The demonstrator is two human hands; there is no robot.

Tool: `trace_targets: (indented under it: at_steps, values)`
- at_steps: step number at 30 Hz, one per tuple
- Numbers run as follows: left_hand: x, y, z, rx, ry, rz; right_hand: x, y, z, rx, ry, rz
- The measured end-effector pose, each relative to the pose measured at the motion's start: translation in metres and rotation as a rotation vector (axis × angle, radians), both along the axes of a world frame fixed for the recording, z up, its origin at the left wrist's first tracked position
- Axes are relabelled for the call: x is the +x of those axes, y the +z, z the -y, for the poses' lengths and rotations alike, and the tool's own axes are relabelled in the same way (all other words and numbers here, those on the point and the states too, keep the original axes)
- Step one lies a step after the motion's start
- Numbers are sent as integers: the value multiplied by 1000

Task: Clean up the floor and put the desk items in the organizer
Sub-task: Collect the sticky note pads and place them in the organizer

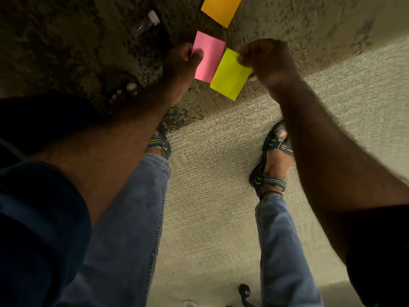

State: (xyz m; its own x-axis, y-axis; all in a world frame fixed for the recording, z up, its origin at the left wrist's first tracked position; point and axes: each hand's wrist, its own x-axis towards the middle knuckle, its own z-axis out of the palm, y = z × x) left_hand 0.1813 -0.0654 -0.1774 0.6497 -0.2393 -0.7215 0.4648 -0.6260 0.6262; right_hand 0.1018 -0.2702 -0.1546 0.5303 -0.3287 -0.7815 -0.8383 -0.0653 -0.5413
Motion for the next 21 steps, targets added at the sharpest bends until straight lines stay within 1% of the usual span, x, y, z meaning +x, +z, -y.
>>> trace_targets:
  at_steps: [2,6,8,13,16,21]
  values:
    - [-2,4,1,-43,0,-58,5,7,0,64,-26,16]
    - [-5,10,5,-119,67,-186,20,15,-7,70,14,73]
    - [-6,12,6,-129,95,-225,30,17,-13,32,33,102]
    - [-1,19,1,-286,291,-356,55,17,-28,-149,133,180]
    - [3,18,-3,-316,286,-344,68,16,-36,-196,168,173]
    - [7,15,-7,-241,228,-272,86,18,-40,-269,294,169]
